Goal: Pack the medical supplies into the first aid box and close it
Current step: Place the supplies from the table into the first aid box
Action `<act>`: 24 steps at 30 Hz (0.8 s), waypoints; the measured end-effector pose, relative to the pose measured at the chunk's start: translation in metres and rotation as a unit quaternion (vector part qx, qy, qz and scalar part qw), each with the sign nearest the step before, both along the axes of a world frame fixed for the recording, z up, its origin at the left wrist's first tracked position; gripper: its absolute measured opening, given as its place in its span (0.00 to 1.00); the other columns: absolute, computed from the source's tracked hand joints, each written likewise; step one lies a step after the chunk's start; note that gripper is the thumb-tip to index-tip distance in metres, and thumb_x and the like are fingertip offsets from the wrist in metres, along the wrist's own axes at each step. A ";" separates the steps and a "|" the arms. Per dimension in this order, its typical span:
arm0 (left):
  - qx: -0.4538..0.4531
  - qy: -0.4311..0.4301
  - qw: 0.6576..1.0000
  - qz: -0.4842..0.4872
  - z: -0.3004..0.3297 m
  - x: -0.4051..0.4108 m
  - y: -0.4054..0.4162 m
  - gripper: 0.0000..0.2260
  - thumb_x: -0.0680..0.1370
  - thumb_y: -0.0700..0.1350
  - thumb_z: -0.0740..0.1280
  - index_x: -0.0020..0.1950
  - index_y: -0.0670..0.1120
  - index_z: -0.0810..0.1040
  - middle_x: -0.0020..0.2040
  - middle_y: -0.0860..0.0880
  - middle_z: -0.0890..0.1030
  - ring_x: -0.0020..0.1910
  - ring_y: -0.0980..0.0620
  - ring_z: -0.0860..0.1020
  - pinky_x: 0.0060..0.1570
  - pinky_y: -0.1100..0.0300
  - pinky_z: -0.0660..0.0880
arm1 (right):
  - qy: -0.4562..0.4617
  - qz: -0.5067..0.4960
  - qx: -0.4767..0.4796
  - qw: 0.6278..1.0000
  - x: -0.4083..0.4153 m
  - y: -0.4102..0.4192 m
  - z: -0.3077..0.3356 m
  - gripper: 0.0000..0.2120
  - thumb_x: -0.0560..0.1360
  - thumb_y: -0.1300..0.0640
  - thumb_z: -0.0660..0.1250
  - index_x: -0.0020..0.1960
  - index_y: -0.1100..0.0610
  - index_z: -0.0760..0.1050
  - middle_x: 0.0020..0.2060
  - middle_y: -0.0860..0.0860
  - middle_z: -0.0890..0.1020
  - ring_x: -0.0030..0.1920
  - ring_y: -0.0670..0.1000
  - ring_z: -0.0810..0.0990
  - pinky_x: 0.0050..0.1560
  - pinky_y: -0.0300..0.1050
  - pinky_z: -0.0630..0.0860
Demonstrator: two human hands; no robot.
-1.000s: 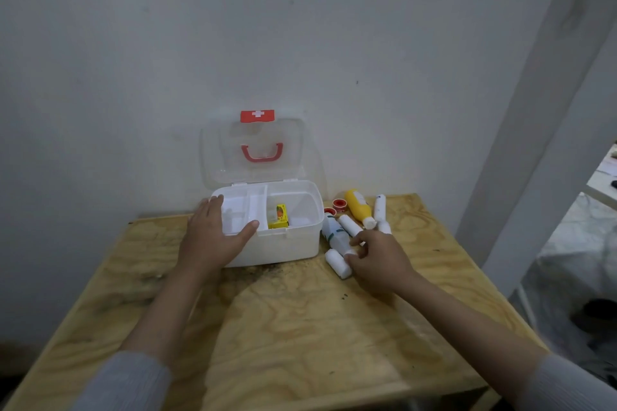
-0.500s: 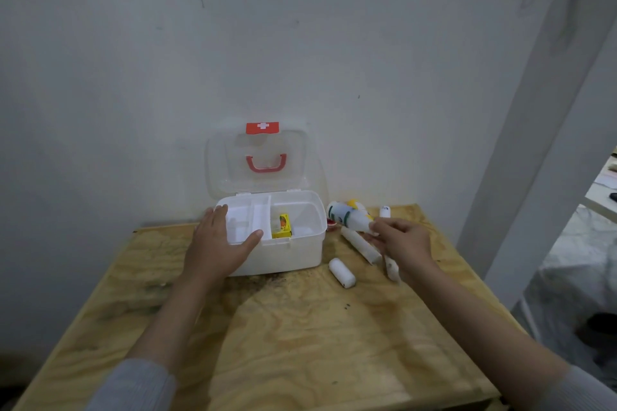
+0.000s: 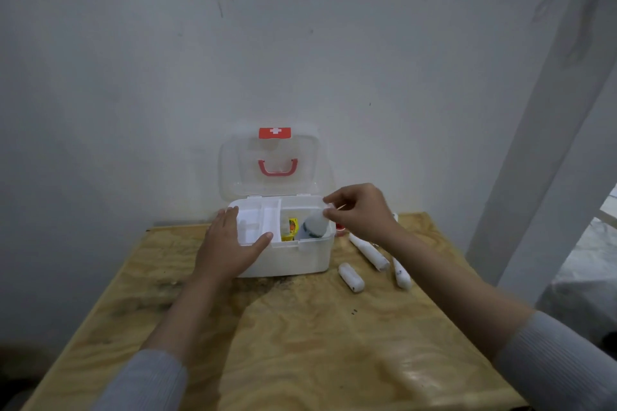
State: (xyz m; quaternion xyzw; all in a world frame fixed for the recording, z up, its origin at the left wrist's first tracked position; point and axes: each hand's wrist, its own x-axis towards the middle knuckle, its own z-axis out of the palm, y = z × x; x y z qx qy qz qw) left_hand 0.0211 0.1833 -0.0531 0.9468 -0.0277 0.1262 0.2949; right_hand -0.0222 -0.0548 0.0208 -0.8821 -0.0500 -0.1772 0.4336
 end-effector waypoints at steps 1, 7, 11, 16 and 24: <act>0.000 0.001 1.000 -0.001 0.000 0.000 0.000 0.42 0.69 0.68 0.64 0.76 0.49 0.55 0.78 0.48 0.57 0.76 0.46 0.56 0.70 0.44 0.61 | -0.003 0.010 -0.029 1.000 0.005 0.007 -0.001 0.08 0.68 0.60 0.73 0.46 0.59 0.83 0.39 0.53 0.85 0.39 0.49 0.83 0.38 0.37 0.79; 0.000 0.000 1.000 -0.003 0.004 -0.002 -0.001 0.42 0.69 0.68 0.65 0.76 0.49 0.56 0.78 0.48 0.57 0.77 0.46 0.57 0.71 0.45 0.61 | 0.021 0.074 -0.112 0.991 0.028 0.036 -0.008 0.06 0.69 0.60 0.73 0.45 0.60 0.84 0.43 0.54 0.86 0.35 0.44 0.80 0.38 0.28 0.73; -0.001 -0.004 1.000 -0.008 0.003 -0.001 0.000 0.42 0.69 0.68 0.65 0.76 0.48 0.56 0.78 0.48 0.58 0.77 0.47 0.56 0.71 0.46 0.60 | 0.029 0.105 -0.125 0.986 0.033 0.044 -0.011 0.07 0.71 0.61 0.71 0.49 0.60 0.83 0.47 0.55 0.85 0.37 0.43 0.79 0.38 0.27 0.71; -0.006 -0.011 1.000 -0.008 0.002 -0.001 0.001 0.42 0.70 0.67 0.65 0.76 0.47 0.57 0.78 0.48 0.58 0.77 0.48 0.55 0.71 0.47 0.59 | 0.048 0.135 -0.159 0.977 0.031 0.035 -0.007 0.11 0.73 0.61 0.68 0.55 0.58 0.80 0.54 0.55 0.83 0.50 0.50 0.82 0.50 0.39 0.76; -0.026 -0.014 0.999 -0.013 0.001 -0.003 0.001 0.42 0.70 0.66 0.65 0.76 0.47 0.55 0.78 0.48 0.56 0.77 0.48 0.54 0.72 0.48 0.57 | 0.028 0.025 -0.116 0.993 0.006 -0.028 -0.006 0.08 0.72 0.59 0.70 0.50 0.57 0.82 0.47 0.52 0.85 0.43 0.46 0.83 0.38 0.28 0.75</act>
